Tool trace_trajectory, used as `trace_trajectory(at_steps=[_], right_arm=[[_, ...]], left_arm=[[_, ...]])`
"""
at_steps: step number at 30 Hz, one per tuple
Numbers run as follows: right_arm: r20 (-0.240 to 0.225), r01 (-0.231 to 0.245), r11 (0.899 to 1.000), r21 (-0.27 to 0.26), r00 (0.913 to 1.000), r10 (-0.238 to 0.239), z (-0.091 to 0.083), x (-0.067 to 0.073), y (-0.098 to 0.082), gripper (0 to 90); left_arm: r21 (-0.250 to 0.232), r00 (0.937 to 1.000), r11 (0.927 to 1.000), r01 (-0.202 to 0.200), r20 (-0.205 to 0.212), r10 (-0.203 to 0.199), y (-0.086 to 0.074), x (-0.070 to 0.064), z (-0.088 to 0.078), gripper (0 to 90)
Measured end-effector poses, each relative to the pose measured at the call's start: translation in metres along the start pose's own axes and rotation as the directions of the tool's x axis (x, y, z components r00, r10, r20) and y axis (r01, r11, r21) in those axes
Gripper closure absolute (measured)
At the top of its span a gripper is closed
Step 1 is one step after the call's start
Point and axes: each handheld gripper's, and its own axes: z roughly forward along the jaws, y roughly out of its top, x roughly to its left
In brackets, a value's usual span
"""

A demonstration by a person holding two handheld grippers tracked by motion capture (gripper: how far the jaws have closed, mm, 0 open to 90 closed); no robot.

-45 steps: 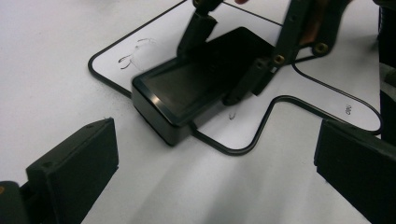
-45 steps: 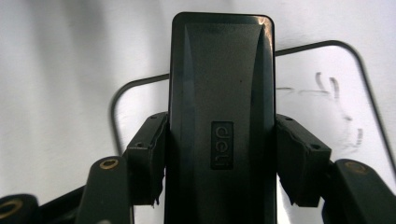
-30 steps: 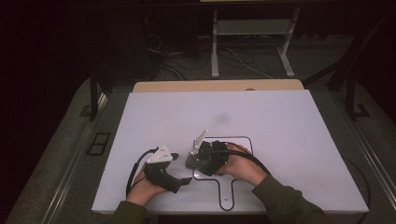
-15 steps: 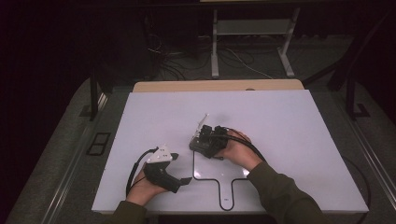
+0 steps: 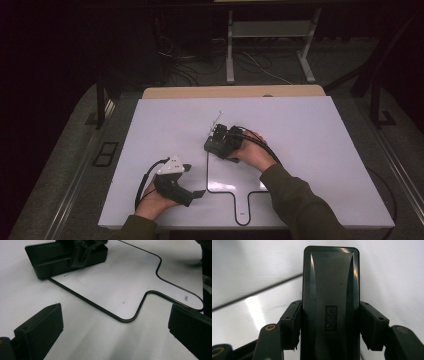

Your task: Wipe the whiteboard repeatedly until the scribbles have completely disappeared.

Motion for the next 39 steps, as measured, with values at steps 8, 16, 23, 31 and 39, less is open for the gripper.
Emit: trace_trajectory(at_steps=[8,16,23,31,39], right_arm=[[0.038,-0.031,0.999,0.01,0.9988,0.031,0.001,-0.009,0.0,39.1],[0.027,0.046,0.998,0.038,0.9985,-0.047,-0.003,0.009,0.0,39.1],[0.057,-0.018,0.999,0.04,0.9983,0.016,-0.001,-0.008,-0.001,39.1],[0.019,0.022,0.999,0.04,0.9996,-0.023,-0.001,0.005,0.003,39.1],[-0.051,0.085,0.996,0.012,0.9951,-0.084,-0.004,0.03,-0.001,39.0]], left_arm=[[-0.001,1.0,1.0,-0.001,-0.001,0.001,0.0,0.0,-0.001,0.0],[-0.001,1.0,1.0,-0.005,-0.003,0.005,0.0,0.0,-0.001,0.0],[0.0,1.0,1.0,-0.002,0.001,0.002,0.0,0.0,-0.001,0.0],[0.005,1.0,1.0,-0.004,0.002,0.004,0.0,-0.001,0.0,0.0],[0.002,1.0,1.0,-0.005,-0.001,0.005,0.0,0.0,0.0,0.0]])
